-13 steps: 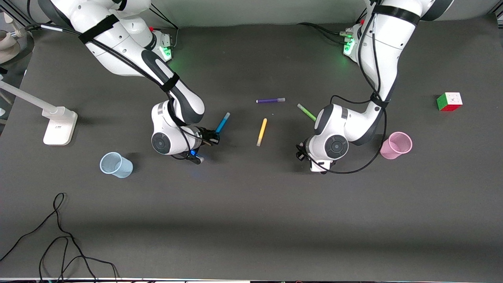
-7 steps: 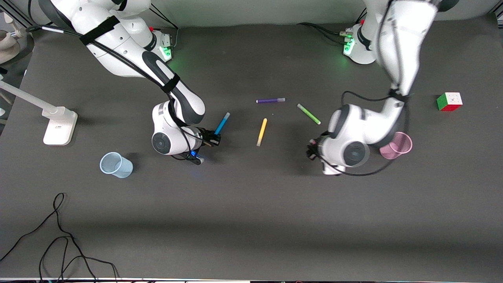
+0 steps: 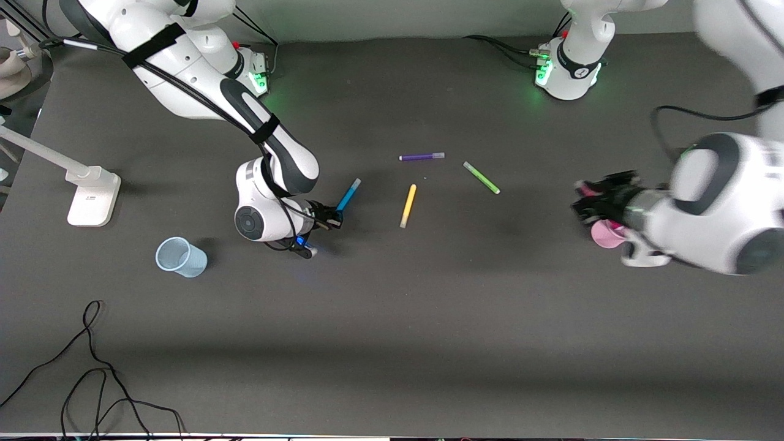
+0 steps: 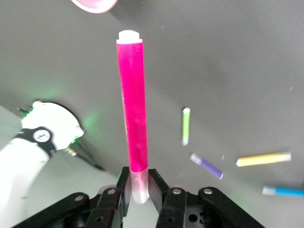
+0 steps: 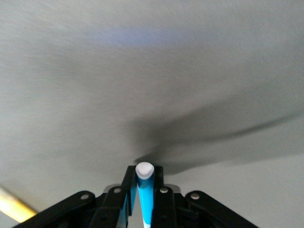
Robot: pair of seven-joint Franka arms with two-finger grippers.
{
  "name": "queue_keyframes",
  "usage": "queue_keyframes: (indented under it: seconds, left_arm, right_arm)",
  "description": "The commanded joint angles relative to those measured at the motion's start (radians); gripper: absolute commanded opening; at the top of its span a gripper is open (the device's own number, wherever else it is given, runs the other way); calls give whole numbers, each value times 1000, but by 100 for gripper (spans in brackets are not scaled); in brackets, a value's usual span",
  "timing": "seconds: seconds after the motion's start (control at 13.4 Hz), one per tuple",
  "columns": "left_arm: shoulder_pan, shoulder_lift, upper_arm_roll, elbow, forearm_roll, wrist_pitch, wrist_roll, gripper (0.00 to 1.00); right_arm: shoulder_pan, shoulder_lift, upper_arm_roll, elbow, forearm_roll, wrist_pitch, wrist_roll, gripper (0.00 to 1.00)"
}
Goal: Place pink and blue markers in matching cups
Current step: 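Carry the blue marker toward the blue cup while the left gripper carries pink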
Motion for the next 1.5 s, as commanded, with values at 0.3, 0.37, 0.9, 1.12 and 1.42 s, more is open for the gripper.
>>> queue_keyframes:
  seconds: [0.3, 0.37, 0.9, 1.12, 1.42]
  left_arm:
    - [318, 72, -9, -118, -217, -42, 363, 0]
    - [353, 101, -9, -126, -250, -44, 390, 0]
    - [445, 241, -9, -139, -316, -44, 518, 0]
    - [456, 261, -9, -137, -319, -32, 536, 0]
    - [449, 272, -9, -131, -316, -21, 574, 15]
  right_arm:
    - [-7, -425, -149, -2, -254, -157, -28, 0]
    - [-14, -461, -178, -2, -313, -157, -80, 0]
    - [-20, -555, -299, -9, -588, -174, -266, 0]
    - [-37, -593, -328, -41, -675, -128, -338, 0]
    - [-37, -627, -434, -167, -714, 139, -513, 0]
